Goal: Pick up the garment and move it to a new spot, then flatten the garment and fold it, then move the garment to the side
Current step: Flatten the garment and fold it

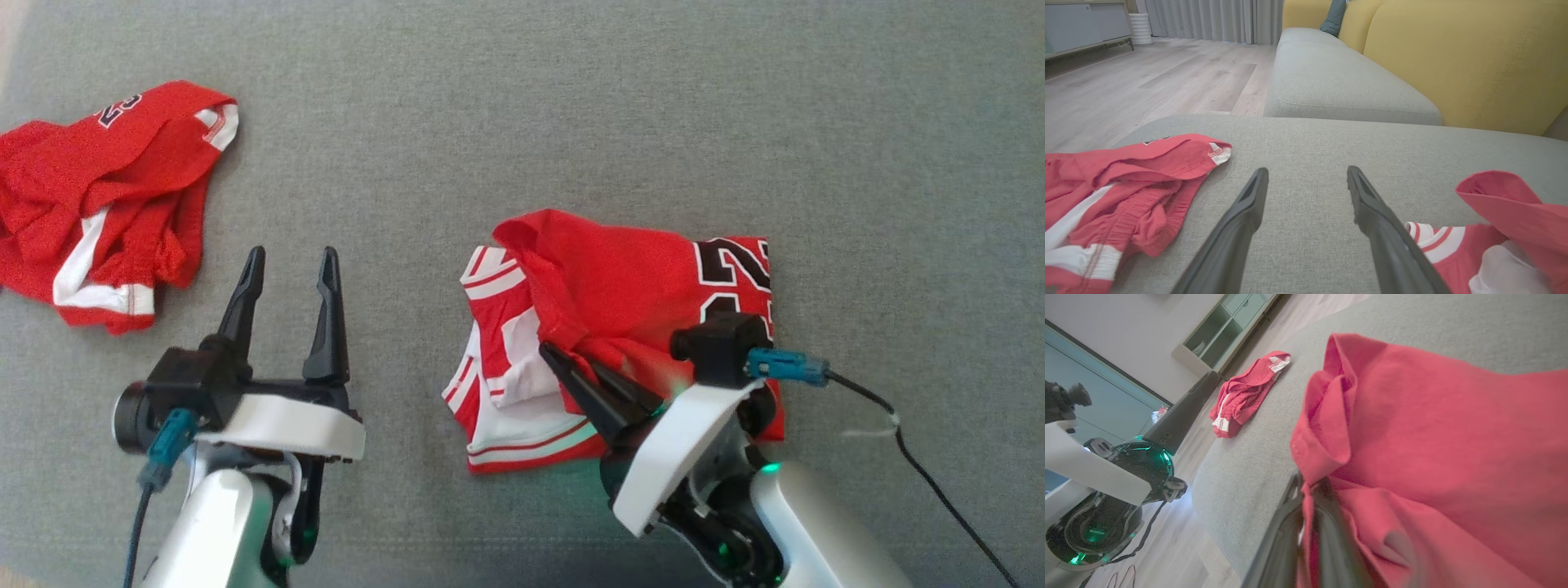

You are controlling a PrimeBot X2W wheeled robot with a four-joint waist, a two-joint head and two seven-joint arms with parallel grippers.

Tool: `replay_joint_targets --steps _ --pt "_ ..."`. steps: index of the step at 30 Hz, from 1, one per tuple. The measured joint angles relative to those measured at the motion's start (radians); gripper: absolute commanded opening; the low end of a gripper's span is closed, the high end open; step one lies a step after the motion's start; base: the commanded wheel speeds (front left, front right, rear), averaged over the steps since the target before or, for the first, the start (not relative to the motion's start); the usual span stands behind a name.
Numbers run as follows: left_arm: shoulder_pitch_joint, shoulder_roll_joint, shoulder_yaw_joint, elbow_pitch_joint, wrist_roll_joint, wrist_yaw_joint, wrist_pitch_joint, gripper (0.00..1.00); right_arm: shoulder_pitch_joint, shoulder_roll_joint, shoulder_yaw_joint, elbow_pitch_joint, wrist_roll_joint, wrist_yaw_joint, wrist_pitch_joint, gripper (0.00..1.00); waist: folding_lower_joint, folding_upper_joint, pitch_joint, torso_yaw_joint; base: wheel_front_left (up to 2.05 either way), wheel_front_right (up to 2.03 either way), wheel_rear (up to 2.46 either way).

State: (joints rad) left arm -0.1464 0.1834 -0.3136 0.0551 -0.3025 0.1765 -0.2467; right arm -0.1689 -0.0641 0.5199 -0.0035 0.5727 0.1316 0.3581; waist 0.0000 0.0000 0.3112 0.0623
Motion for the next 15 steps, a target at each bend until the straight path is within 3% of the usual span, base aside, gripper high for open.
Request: replay_joint_targets --steps 5,6,7,8,15 --pt "-0.001 -0.001 0.0 0.005 -0.001 0.0 -0.001 1.0 -0.027 -0.001 0.044 0.071 0.032 0.0 -0.017 0.0 0.0 0.0 0.006 0.006 0.0 0.0 0.0" --pt "-0.002 -0.002 0.001 0.006 -0.001 0.0 -0.001 1.0 -0.03 -0.001 0.051 0.08 0.035 0.0 -0.024 0.06 0.0 0.0 0.006 0.005 0.0 0.0 0.0" --pt "-0.002 -0.002 0.001 0.006 -0.001 0.0 -0.001 1.0 -0.031 -0.001 0.058 0.084 0.039 0.0 -0.034 0.8 0.0 0.0 0.007 0.005 0.0 0.0 0.0" --pt "-0.002 -0.002 0.001 0.007 -0.001 0.0 -0.002 1.0 -0.032 -0.001 0.063 0.086 0.046 0.0 -0.043 1.0 0.0 0.0 0.008 0.004 0.0 0.0 0.0" --pt "-0.002 -0.002 0.004 0.012 -0.001 0.0 -0.002 1.0 -0.089 -0.002 0.087 0.047 0.028 0.0 -0.187 1.0 0.0 0.0 0.008 -0.009 0.0 0.0 0.0"
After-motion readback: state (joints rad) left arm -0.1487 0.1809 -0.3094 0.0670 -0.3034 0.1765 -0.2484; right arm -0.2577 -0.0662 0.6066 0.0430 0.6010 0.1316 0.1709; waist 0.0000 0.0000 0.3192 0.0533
